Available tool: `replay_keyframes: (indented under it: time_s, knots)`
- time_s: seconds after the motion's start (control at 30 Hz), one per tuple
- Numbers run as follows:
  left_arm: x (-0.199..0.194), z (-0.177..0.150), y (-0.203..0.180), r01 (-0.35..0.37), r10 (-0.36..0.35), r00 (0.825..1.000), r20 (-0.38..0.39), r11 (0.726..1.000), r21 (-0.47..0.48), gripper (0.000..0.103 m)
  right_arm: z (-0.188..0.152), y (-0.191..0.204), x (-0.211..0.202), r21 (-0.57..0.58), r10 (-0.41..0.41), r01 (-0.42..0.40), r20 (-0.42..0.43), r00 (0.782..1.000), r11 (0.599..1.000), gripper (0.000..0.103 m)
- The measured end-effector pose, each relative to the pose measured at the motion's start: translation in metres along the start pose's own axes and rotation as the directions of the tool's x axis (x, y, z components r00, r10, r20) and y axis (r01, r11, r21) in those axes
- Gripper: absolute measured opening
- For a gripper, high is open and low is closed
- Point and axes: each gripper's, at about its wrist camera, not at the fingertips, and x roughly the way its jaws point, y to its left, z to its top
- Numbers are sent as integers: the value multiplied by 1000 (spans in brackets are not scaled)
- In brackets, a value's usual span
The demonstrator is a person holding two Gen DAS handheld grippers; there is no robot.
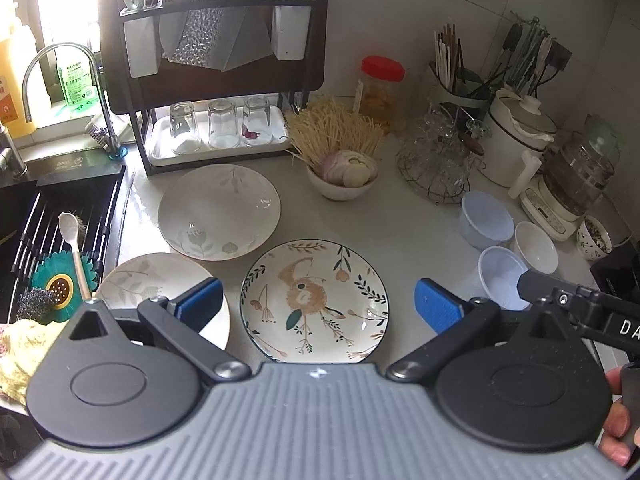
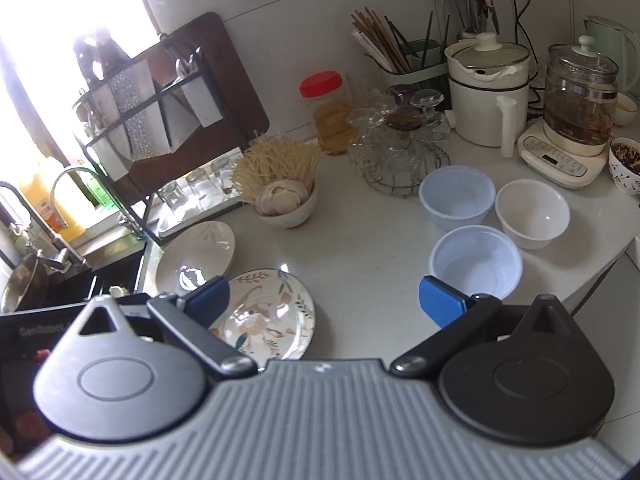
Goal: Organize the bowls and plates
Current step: 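Move both grippers toward the white leaf-pattern bowl beside the sink, then close the left gripper on the bowl rim while the right gripper also clamps the rim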
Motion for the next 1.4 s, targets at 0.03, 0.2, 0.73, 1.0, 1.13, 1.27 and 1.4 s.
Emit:
replay_keyframes:
  time_s: [0.03, 0.2, 0.73, 1.0, 1.13, 1.27, 1.4]
  knots:
    - [0, 2, 8, 8, -8, 1000, 1, 1000, 3, 103, -2, 7, 2, 4, 1, -1, -2, 1000, 1000, 103]
    - [1, 6, 50, 18, -18, 1000, -3, 1000, 10, 103, -11, 43, 12, 2, -2, 2, 4, 1000, 1000, 103]
    - [40, -1, 178, 45, -41, 996, -81, 998, 51, 103, -58, 125, 82, 142, 82, -66, -112, 990, 988, 99]
    - [59, -13, 214, 19, -12, 996, -91, 996, 84, 103, -83, 146, 116, 207, 172, -127, -221, 960, 970, 87]
    - [65, -14, 235, 25, -21, 995, -101, 999, 33, 102, -88, 154, 132, 224, 208, -150, -262, 942, 963, 79]
    - [77, -21, 251, 21, -19, 994, -110, 1000, 15, 97, -98, 155, 150, 265, 223, -140, -316, 922, 954, 71]
    - [97, -28, 267, 9, -13, 988, -157, 1000, -24, 77, -102, 152, 165, 298, 218, -118, -327, 919, 947, 66]
